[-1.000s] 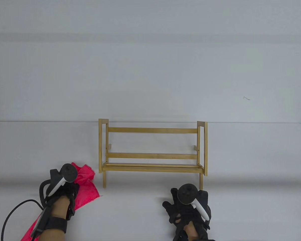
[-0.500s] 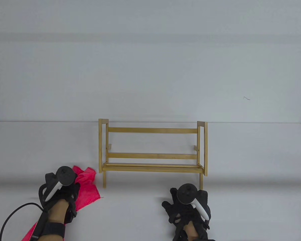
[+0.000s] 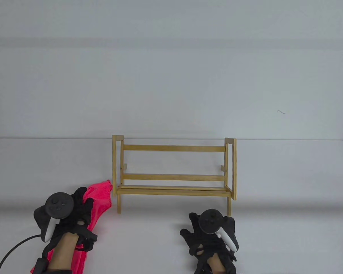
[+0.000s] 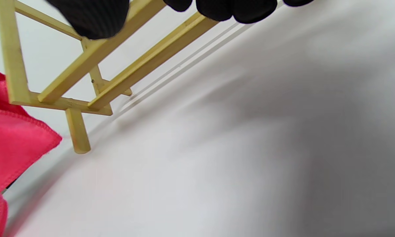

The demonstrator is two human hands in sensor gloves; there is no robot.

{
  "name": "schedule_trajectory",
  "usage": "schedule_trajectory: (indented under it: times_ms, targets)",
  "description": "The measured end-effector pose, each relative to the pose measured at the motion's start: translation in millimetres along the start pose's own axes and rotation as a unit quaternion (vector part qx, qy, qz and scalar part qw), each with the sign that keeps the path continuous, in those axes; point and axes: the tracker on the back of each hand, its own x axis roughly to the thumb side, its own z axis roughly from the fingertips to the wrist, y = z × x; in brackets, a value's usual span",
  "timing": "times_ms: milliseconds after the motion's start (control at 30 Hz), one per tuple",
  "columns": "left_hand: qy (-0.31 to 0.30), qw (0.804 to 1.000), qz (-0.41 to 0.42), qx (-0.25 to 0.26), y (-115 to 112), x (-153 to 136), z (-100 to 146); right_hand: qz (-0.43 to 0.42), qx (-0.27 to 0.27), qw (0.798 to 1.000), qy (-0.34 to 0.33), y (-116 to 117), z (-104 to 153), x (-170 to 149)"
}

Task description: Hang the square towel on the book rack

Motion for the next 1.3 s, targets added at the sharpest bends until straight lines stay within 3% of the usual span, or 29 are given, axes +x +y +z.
schedule_trajectory:
  times_ms: [233, 433, 767, 967, 1100, 1300]
  targets:
    - [-0.045, 0.996, 0.058, 0.05, 10.9, 34.8, 18.1, -0.019, -0.026, 0.999, -0.044, -6.0, 10.2, 17.7]
    - [-0.099, 0.984, 0.13, 0.072, 3.7, 70.1, 34.1, -0.06, -0.05, 0.992, -0.101, -9.3, 24.9, 43.2]
    - [-0.18, 0.965, 0.19, 0.027, -41.6, 123.9, 63.4, -0.174, -0.026, 0.969, -0.174, -2.7, 42.5, 71.5]
    - [-0.224, 0.958, 0.181, 0.008, -62.4, 136.8, 82.6, -0.267, 0.014, 0.949, -0.166, 3.9, 38.1, 67.9]
    - [-0.262, 0.952, 0.16, -0.002, -71.2, 142.7, 94.2, -0.337, 0.037, 0.926, -0.166, 5.9, 35.0, 62.5]
    - [-0.303, 0.944, 0.129, -0.029, -79.1, 148.9, 105.6, -0.402, 0.038, 0.899, -0.171, 3.2, 33.7, 55.6]
